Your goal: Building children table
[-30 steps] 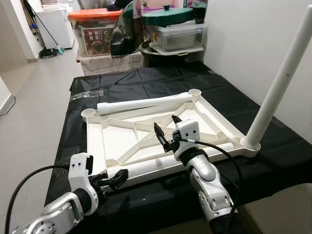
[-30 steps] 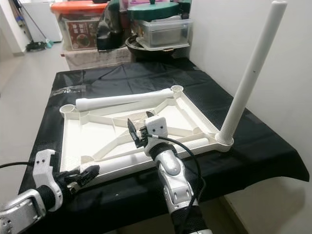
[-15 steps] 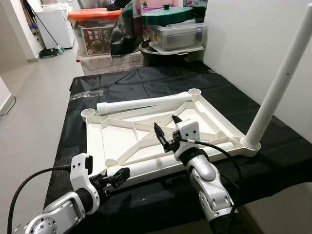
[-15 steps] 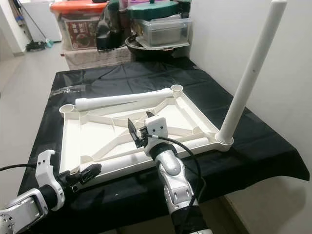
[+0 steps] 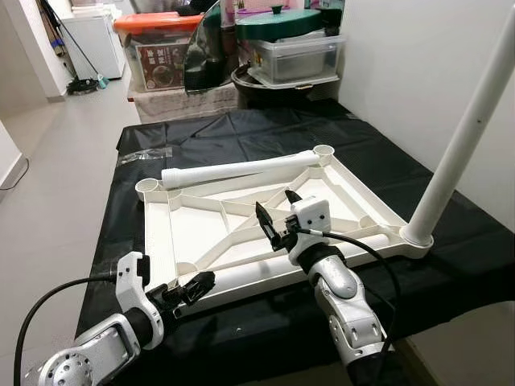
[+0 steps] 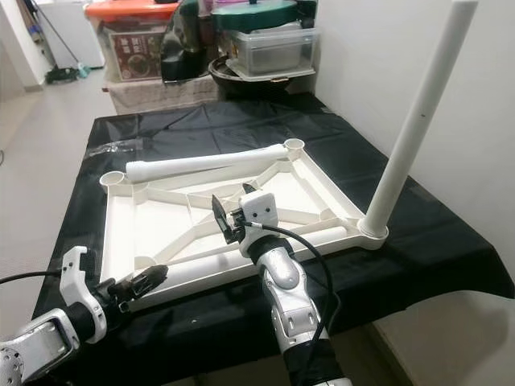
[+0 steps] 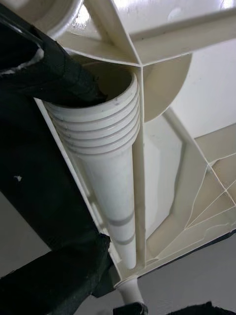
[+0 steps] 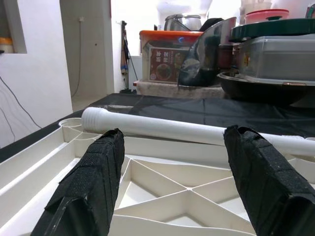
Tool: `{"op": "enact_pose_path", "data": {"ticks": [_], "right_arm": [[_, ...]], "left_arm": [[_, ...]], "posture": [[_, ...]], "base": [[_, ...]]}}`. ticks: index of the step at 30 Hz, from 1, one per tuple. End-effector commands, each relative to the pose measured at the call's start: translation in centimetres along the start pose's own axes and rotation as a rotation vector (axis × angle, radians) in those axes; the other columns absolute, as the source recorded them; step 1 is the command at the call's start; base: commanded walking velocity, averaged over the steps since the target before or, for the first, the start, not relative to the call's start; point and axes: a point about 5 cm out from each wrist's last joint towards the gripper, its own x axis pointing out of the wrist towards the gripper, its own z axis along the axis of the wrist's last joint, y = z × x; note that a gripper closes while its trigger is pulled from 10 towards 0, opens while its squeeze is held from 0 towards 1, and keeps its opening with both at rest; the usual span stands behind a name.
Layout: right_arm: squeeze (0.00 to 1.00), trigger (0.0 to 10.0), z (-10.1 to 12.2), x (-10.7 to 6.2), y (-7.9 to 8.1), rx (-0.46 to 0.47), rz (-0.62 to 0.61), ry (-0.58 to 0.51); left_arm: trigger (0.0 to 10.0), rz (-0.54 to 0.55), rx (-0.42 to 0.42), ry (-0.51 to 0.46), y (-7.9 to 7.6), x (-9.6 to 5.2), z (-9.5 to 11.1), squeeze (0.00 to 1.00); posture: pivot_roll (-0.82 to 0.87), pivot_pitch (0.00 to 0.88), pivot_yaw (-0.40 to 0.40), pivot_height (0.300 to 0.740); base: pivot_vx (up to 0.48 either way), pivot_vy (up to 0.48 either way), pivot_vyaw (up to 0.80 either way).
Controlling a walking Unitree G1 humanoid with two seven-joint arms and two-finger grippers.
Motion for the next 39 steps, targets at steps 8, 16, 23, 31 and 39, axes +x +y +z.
{"op": "enact_pose_path", "data": {"ticks": [8, 16, 23, 31, 39], "right_arm": [[0.00, 10.0, 0.1, 0.0, 0.2, 0.013, -0.003, 0.001], [0.00, 10.0, 0.1, 0.1, 0.2, 0.013, -0.002, 0.000], [0.00, 10.0, 0.0, 0.1, 0.2, 0.012, -0.001, 0.002], [0.00, 10.0, -0.1, 0.1, 0.3, 0.017, 0.003, 0.007], [0.00, 10.0, -0.2, 0.0, 0.4, 0.009, 0.008, 0.014]], "left_arm": [[10.0, -0.064, -0.037, 0.086, 0.0, -0.4, -0.7, 0.00], [10.0, -0.075, -0.020, 0.086, 0.1, -0.7, 0.2, 0.00], [10.0, -0.102, 0.007, 0.084, -0.1, -1.4, 1.3, 0.00], [10.0, -0.170, 0.024, 0.067, -0.9, -1.8, 2.2, 0.00], [10.0, -0.307, -0.057, -0.006, -1.3, -2.4, 2.1, 0.00]], "posture": [[0.04, 0.000, 0.030, 0.740], [0.04, 0.002, 0.025, 0.740], [0.04, 0.005, 0.030, 0.740], [0.04, 0.005, 0.030, 0.740], [0.04, 0.011, 0.027, 0.740]], "base": [[0.000, 0.000, 0.00], [0.000, 0.000, 0.00], [0.000, 0.000, 0.00], [0.000, 0.000, 0.00], [0.000, 0.000, 0.00]]}}
